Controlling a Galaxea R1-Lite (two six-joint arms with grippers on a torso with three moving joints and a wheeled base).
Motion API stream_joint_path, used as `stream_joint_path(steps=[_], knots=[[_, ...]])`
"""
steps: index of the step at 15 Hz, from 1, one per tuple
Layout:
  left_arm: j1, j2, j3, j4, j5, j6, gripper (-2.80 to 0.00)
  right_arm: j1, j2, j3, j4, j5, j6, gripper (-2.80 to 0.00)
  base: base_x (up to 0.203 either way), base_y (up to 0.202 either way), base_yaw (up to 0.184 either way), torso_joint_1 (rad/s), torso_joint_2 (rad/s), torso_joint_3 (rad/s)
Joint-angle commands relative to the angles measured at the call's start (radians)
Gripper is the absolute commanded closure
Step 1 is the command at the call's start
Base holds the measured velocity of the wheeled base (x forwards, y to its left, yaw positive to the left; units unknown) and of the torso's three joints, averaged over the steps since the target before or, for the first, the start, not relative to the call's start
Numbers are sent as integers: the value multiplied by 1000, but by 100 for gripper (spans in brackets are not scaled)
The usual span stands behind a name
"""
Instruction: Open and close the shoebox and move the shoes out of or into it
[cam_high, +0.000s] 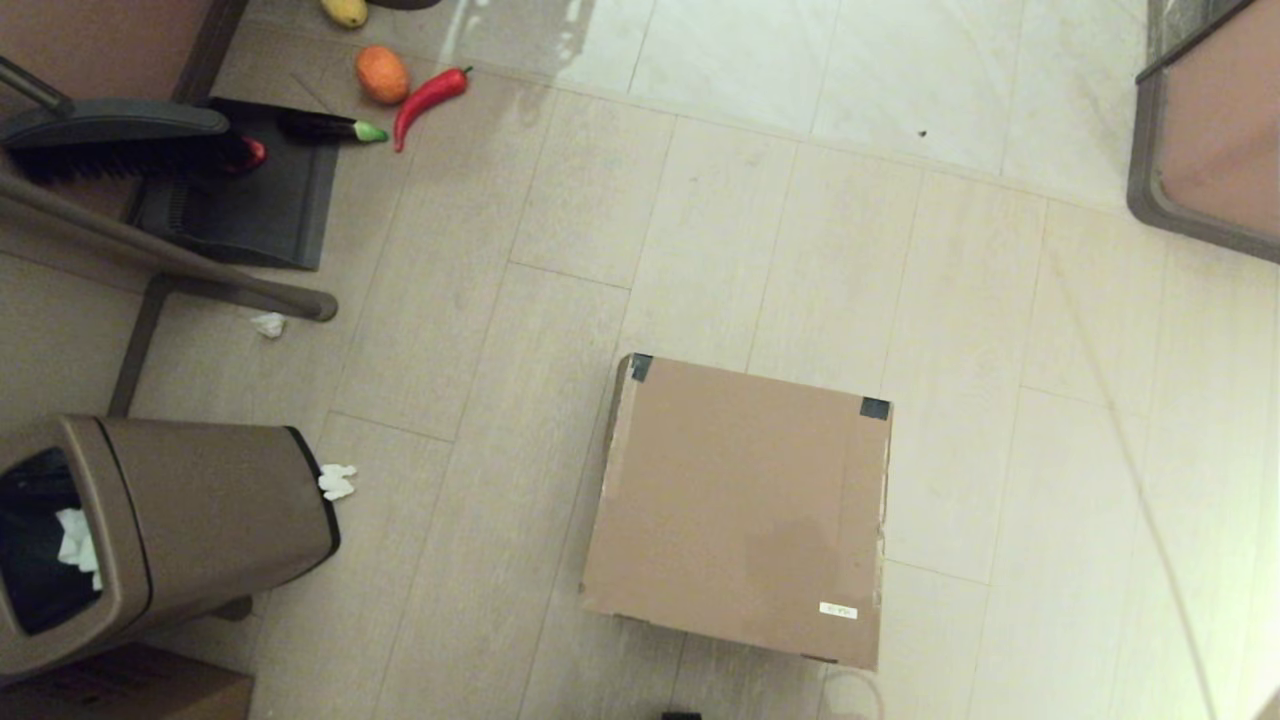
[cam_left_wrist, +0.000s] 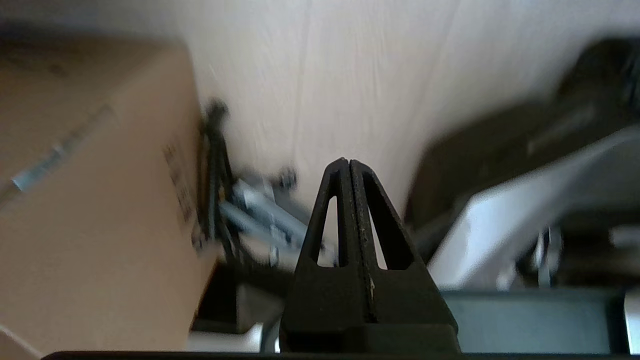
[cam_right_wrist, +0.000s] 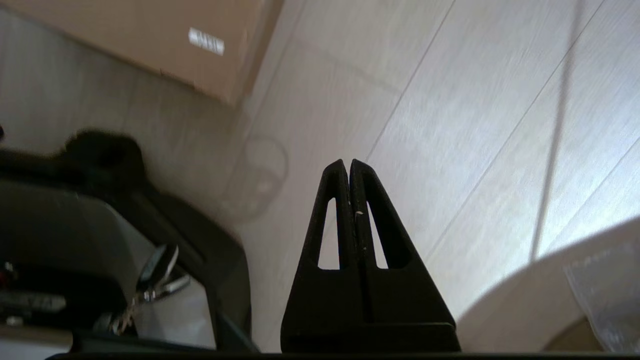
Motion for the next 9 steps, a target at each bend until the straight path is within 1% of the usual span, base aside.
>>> stream_joint_path(steps=[1, 2, 4, 5, 6, 8, 9], knots=[[35, -238, -1, 3, -20, 32, 0, 1, -121, 0, 15, 5, 4, 0, 0, 0, 0, 0, 0, 0], [35, -333, -1, 6, -42, 46, 0, 2, -162, -1, 17, 7, 10, 0, 0, 0, 0, 0, 0, 0], [36, -522, -3, 28, -127, 77, 0, 3, -170, -1, 19, -2, 21, 0, 0, 0, 0, 0, 0, 0], [35, -588, -3, 37, -156, 85, 0, 1, -170, -1, 21, -9, 21, 0, 0, 0, 0, 0, 0, 0], [35, -620, 9, 29, -179, 73, 0, 1, -170, -1, 21, -17, 23, 0, 0, 0, 0, 0, 0, 0], [34, -614, 72, -118, -207, 44, 0, 1, -170, 5, 13, -17, 10, 0, 0, 0, 0, 0, 0, 0], [33, -598, 73, -119, -213, 38, 0, 1, -170, 10, -4, -12, -7, 0, 0, 0, 0, 0, 0, 0]])
